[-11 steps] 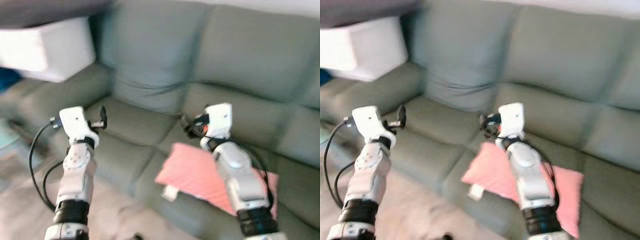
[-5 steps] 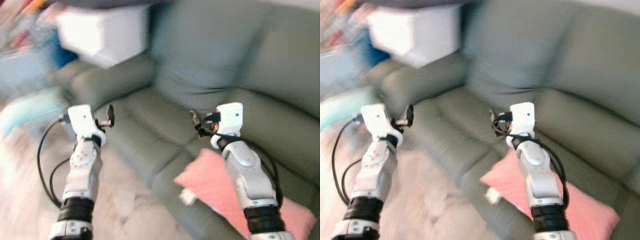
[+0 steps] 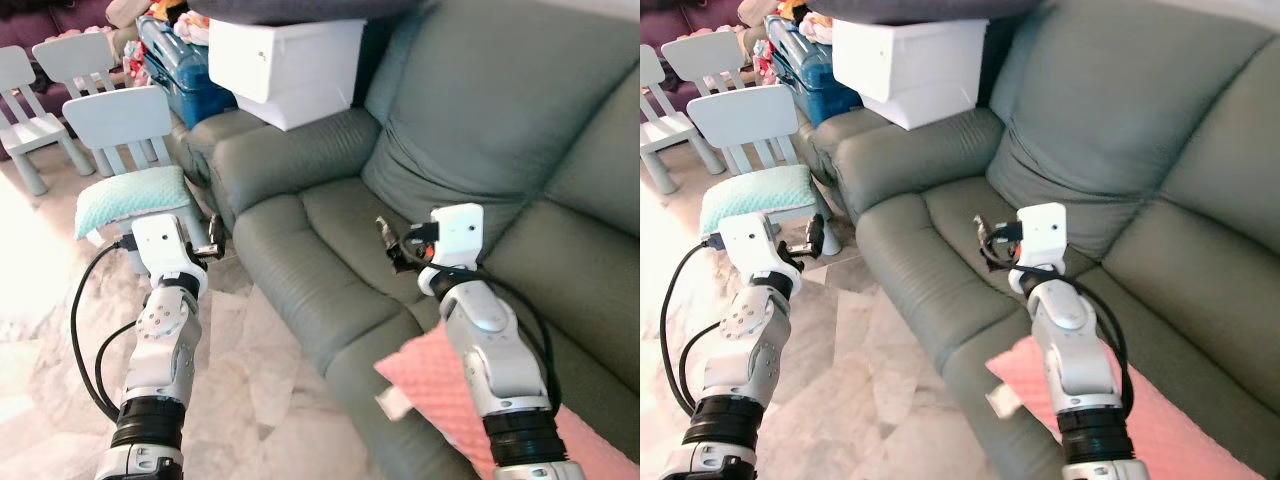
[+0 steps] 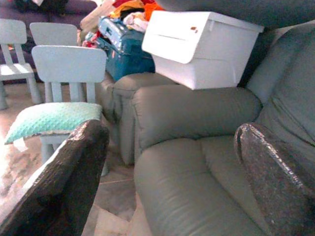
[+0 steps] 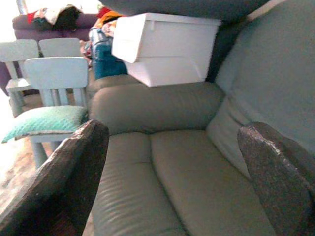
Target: Move the pillow to the sofa
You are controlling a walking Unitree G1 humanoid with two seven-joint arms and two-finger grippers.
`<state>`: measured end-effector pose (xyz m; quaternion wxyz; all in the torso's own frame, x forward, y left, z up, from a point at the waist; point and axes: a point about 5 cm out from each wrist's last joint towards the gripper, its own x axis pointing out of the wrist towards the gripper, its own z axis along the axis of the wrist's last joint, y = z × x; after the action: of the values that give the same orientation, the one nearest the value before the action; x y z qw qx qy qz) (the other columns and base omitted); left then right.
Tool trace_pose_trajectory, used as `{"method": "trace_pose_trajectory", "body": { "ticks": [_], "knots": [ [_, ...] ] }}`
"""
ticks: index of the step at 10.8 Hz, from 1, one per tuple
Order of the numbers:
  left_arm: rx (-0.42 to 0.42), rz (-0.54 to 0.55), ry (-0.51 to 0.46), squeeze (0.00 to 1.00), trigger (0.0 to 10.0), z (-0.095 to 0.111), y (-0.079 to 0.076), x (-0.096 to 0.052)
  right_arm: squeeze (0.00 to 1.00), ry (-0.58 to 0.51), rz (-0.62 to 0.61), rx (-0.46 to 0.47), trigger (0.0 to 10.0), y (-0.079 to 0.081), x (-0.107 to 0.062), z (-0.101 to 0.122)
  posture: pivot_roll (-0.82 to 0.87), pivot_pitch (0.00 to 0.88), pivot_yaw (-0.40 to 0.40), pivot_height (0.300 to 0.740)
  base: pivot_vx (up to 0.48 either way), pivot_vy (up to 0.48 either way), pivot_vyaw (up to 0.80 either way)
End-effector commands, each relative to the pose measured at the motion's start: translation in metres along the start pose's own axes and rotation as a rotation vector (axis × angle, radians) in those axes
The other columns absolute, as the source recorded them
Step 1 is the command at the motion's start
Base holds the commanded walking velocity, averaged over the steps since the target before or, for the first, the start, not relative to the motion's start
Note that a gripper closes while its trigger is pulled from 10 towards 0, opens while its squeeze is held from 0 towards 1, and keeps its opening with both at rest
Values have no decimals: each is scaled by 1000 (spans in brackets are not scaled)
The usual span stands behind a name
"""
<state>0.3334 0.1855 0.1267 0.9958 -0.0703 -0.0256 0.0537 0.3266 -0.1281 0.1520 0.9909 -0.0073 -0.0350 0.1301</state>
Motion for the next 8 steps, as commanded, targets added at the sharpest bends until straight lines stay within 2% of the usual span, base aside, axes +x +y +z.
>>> {"method": "trace_pose_trajectory", "body": {
  "ticks": [1, 8],
  "knots": [
    [19, 19, 8, 0, 10000, 1, 8, 2, 0, -12, 21, 4, 10000, 6, 3, 3, -202, 36, 21, 740, 0, 480, 0],
    [24, 6, 16, 0, 10000, 2, 7, 3, 0, -17, 30, 12, 10000, 10, 2, 2, -201, 36, 33, 740, 0, 480, 0]
  ]
}}
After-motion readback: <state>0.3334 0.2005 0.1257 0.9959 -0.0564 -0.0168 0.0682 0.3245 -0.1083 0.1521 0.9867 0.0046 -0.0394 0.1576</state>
